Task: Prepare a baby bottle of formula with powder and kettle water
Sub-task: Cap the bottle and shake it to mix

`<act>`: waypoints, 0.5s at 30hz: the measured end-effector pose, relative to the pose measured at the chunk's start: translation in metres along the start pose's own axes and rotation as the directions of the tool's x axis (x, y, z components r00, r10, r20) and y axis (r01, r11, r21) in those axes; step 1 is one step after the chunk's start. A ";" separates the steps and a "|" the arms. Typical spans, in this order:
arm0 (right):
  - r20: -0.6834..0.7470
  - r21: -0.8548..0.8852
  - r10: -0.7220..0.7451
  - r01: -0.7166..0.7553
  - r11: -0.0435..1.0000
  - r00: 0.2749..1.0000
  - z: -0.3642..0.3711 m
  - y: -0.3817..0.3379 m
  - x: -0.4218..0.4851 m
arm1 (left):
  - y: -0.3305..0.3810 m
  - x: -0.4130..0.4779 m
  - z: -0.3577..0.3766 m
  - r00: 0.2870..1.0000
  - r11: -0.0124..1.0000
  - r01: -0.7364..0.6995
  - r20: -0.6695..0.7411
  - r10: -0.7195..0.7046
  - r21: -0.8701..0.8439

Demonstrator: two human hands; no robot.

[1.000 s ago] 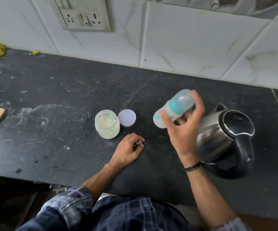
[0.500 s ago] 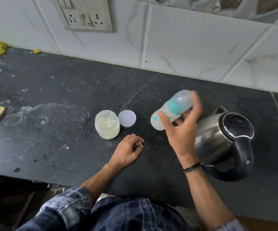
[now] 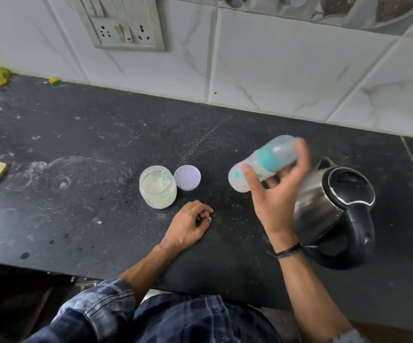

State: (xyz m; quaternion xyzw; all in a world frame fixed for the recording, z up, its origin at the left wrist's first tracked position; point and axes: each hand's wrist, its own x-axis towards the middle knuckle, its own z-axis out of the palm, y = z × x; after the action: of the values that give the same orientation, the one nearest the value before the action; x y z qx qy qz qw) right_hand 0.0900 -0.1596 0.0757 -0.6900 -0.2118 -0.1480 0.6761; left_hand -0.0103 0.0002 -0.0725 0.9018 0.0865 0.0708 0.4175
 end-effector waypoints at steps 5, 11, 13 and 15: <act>-0.043 0.056 -0.131 0.133 0.989 0.990 -0.001 0.004 -0.005 | 0.002 0.000 -0.001 1.000 1.000 0.004 0.010 -0.004 -0.001; 0.027 0.102 -0.041 0.038 0.994 0.999 0.004 0.001 -0.010 | 0.003 0.000 -0.002 1.000 1.000 0.005 0.008 -0.005 -0.009; 0.072 0.068 -0.063 0.058 0.996 0.995 0.003 0.003 -0.008 | 0.003 -0.001 -0.002 1.000 1.000 0.005 0.003 -0.005 -0.001; 0.144 -0.024 0.080 -0.078 0.997 0.986 0.004 0.009 -0.007 | 0.002 0.000 -0.001 1.000 1.000 0.001 0.006 -0.001 0.001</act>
State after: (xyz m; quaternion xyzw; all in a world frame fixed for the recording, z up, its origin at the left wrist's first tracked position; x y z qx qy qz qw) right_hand 0.0881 -0.1561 0.0645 -0.7130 -0.2316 -0.0724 0.6578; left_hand -0.0106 -0.0001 -0.0701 0.9022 0.0856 0.0678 0.4172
